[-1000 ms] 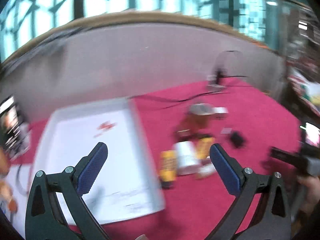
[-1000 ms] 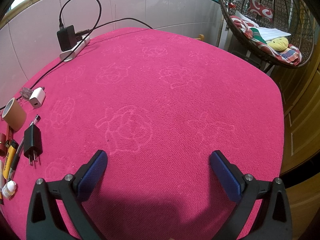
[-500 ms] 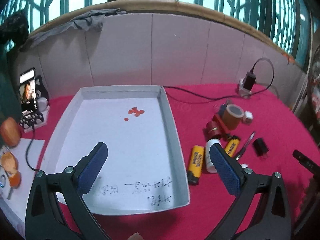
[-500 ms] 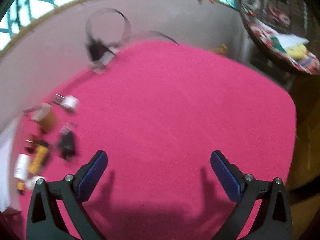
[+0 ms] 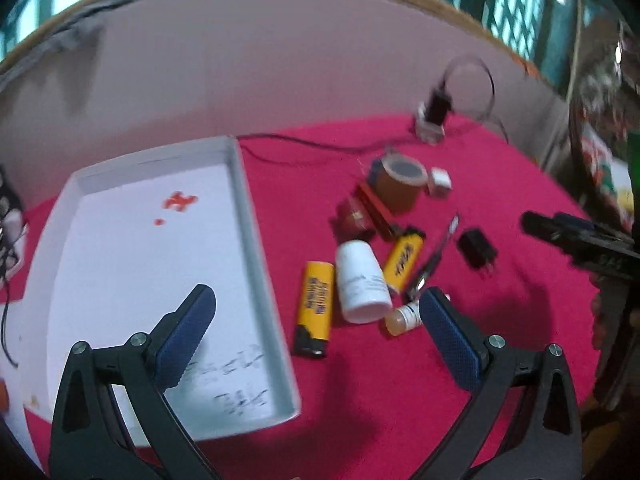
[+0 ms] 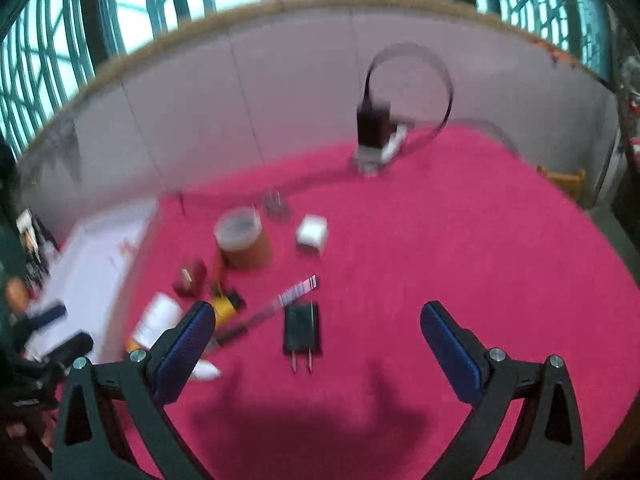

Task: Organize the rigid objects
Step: 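Move both grippers toward the scattered items beside the white tray, then grasp the white pill bottle with the left gripper while the right grasps the black charger, then carry the pill bottle and charger into the white tray and open both grippers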

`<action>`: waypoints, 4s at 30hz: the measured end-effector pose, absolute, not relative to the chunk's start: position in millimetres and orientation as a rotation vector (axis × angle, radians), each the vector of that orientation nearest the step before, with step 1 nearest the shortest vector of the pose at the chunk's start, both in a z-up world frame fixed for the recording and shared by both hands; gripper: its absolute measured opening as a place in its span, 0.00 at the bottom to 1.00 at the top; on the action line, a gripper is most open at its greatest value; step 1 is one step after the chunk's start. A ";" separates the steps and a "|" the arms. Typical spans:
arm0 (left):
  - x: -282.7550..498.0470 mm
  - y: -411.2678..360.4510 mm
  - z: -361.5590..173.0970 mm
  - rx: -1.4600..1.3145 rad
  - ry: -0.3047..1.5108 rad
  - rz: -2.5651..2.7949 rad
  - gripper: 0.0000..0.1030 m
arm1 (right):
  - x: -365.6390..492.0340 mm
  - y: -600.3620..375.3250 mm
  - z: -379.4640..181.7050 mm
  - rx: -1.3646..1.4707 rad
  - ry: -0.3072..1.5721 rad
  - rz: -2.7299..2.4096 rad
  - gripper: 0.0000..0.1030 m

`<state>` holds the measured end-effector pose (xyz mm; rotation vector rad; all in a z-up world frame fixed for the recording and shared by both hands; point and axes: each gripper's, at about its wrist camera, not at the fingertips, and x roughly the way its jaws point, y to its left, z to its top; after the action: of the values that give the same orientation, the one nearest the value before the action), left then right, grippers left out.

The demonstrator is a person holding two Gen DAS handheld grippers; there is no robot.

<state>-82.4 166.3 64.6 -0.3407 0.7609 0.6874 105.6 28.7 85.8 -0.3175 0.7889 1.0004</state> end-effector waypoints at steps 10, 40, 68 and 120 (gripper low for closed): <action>-39.6 170.8 33.7 -0.303 0.883 0.656 0.98 | 100.3 59.1 53.3 -0.443 0.795 1.006 0.73; -46.3 162.2 36.2 -0.287 0.779 0.653 0.36 | 103.1 38.4 49.2 -0.358 0.824 1.006 0.28; -116.1 158.0 96.5 -0.370 0.532 0.868 0.35 | 77.3 9.4 121.2 -0.168 0.678 1.103 0.28; -289.0 246.6 105.8 -0.530 0.369 1.275 0.35 | -54.6 137.8 178.7 -0.318 0.509 1.443 0.25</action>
<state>-289.0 246.6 105.8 -0.5301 0.3686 1.2750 -54.6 137.8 178.7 -0.3179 0.5090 1.4430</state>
